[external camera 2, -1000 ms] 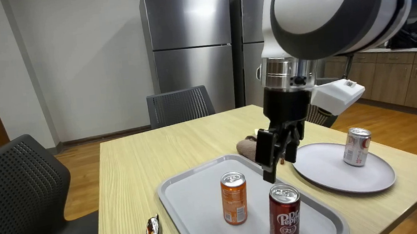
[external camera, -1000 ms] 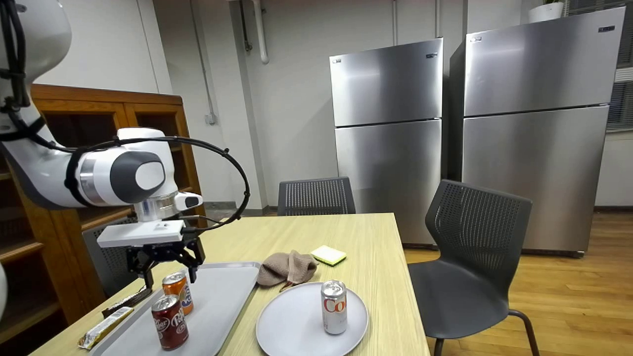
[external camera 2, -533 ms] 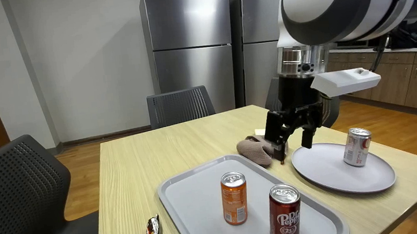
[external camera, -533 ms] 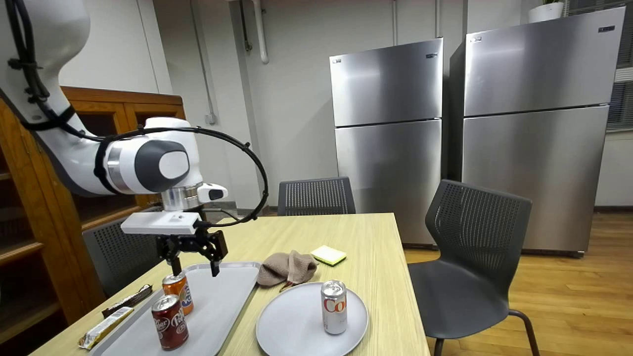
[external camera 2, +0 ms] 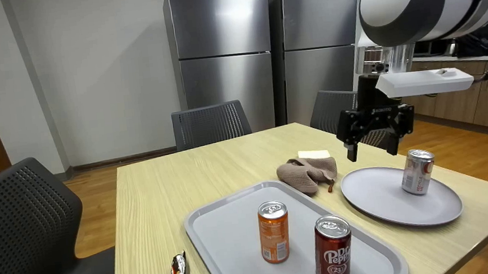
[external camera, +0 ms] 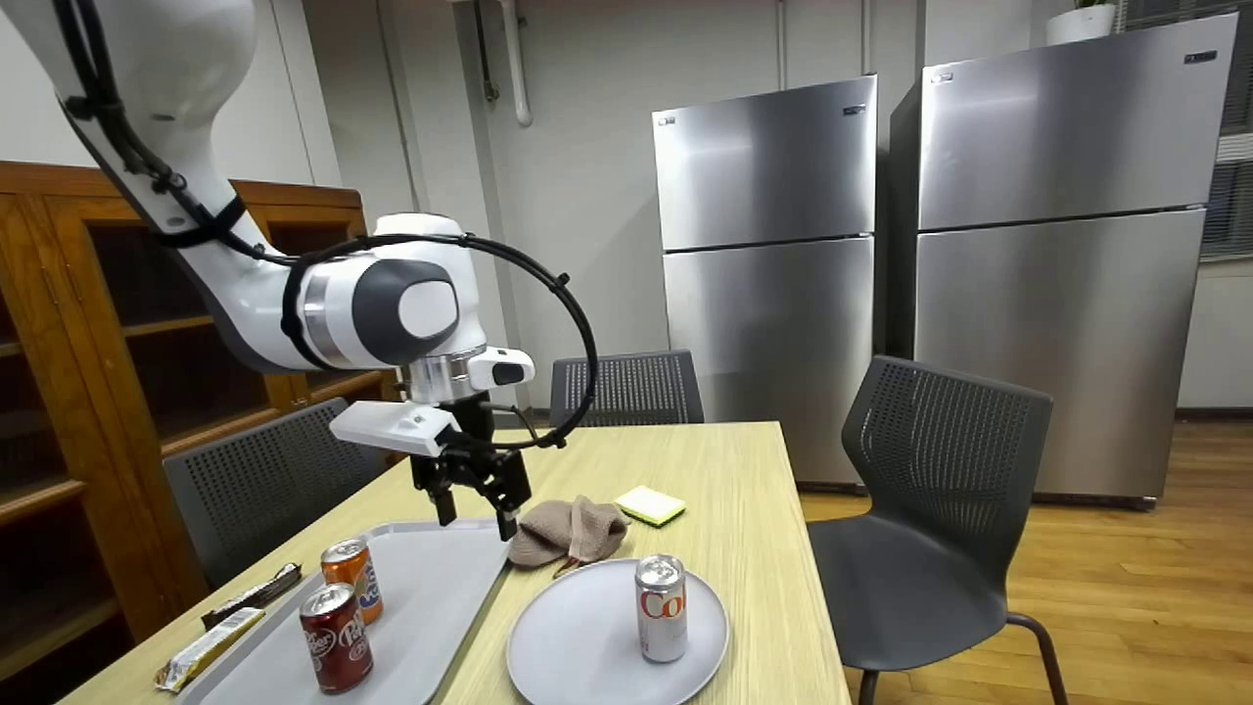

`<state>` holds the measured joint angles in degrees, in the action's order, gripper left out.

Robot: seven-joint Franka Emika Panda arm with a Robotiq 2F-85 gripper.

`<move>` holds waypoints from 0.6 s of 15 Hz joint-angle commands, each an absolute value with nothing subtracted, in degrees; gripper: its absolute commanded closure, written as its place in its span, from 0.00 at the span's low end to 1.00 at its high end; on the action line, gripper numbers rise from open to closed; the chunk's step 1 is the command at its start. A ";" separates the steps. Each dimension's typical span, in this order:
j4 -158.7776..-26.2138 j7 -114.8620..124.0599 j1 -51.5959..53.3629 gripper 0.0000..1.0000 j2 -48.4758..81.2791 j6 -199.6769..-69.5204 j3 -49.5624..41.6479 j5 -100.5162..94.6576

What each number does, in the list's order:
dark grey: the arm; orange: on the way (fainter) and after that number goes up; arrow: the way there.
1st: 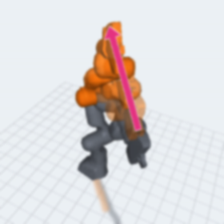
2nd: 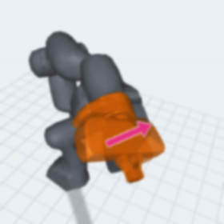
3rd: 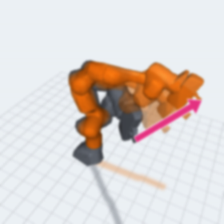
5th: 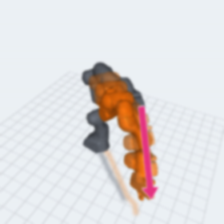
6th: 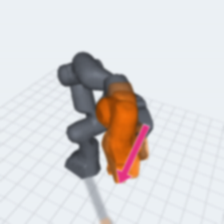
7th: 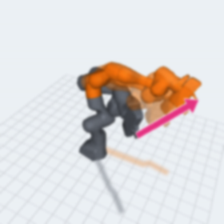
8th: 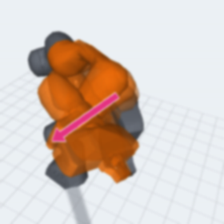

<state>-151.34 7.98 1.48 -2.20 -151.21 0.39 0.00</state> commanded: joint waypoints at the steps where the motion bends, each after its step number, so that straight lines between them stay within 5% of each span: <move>1: -148.83 14.28 -1.21 0.00 -0.84 -149.05 -1.12 -3.91; 9: -144.33 13.28 -5.07 0.00 4.30 -147.92 -6.34 -2.05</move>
<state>-147.98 12.50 -3.71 1.64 -150.71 -5.32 -2.31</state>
